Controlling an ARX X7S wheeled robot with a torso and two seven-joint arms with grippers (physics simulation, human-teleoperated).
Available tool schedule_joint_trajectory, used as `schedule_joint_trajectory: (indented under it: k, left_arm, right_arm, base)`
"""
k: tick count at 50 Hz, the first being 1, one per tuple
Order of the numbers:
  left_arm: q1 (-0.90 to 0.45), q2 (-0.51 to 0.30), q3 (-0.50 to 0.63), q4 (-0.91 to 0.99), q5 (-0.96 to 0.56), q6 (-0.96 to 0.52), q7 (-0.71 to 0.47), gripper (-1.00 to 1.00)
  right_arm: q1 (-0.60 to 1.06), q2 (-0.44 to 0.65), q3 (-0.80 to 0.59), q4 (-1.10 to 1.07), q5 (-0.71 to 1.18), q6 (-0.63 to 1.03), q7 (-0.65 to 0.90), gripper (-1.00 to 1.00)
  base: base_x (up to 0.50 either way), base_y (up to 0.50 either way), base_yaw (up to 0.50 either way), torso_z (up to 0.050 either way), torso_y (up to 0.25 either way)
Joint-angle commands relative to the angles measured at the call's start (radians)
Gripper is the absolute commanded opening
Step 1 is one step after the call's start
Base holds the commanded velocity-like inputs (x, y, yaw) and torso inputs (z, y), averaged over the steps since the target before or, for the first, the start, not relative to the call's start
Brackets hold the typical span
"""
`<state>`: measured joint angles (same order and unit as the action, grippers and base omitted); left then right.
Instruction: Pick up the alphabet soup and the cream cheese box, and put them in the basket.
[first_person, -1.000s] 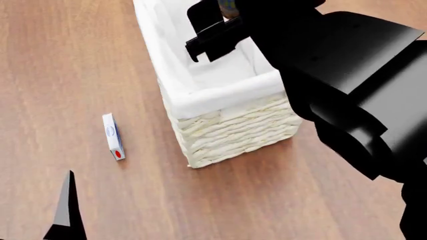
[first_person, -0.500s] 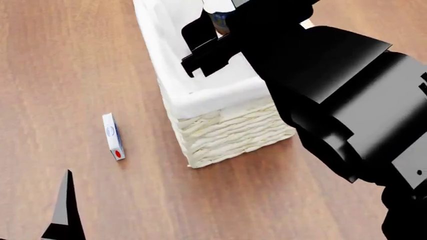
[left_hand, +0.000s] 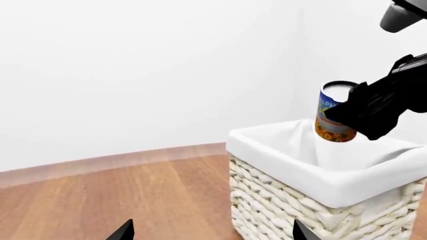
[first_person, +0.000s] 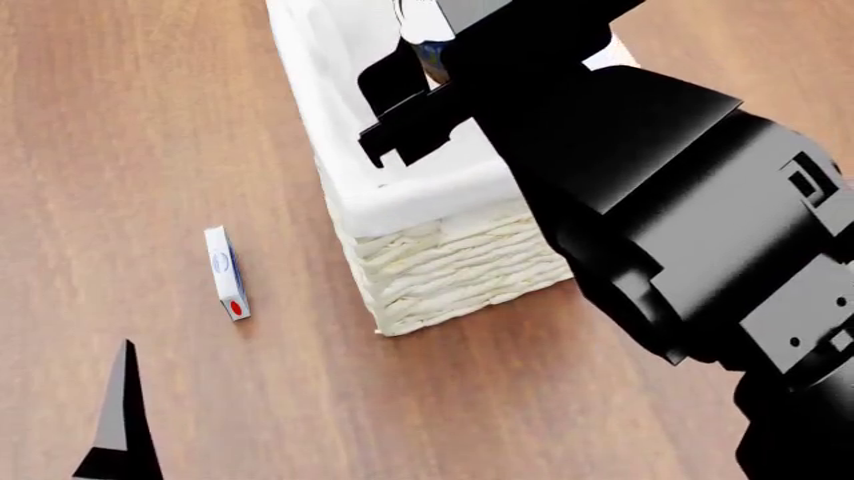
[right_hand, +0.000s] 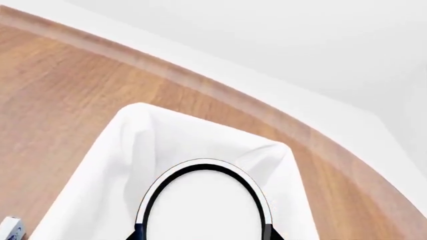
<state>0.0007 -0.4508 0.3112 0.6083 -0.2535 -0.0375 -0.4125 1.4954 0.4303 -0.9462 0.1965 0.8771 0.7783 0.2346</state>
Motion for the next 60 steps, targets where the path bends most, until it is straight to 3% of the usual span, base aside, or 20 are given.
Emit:
schedule_joint_trajectory:
  k: [1,9,30,59,60]
  left_arm:
    - [0.009,-0.007,-0.006,0.009,-0.001,0.004,-0.006,1.00]
    - [0.004,-0.006,-0.003,0.009,-0.002,0.000,-0.008,1.00]
    - [0.011,-0.011,-0.010,-0.001,-0.009,0.013,-0.013,1.00]
    - [0.011,-0.016,-0.009,0.003,-0.010,0.014,-0.021,1.00]
    - [0.009,-0.016,-0.008,0.001,-0.009,0.013,-0.020,1.00]
  right_arm:
    - [0.009,-0.002,0.015,-0.009,-0.034,0.006,-0.010,-1.00]
    - [0.013,-0.004,0.015,-0.008,-0.033,0.005,-0.016,-1.00]
    - [0.016,-0.097,-0.022,0.235,-0.106,-0.083,-0.084,-1.00]
    - [-0.011,-0.097,-0.030,0.222,-0.111,-0.092,-0.074,-1.00]
    - [-0.002,-0.098,-0.028,0.225,-0.107,-0.084,-0.076,1.00]
  base:
    - [0.00,0.00,0.00,0.000,0.000]
    - [0.00,0.00,0.00,0.000,0.000]
    - [0.00,0.00,0.00,0.000,0.001]
    - [0.00,0.00,0.00,0.000,0.001]
    - [0.00,0.00,0.00,0.000,0.000]
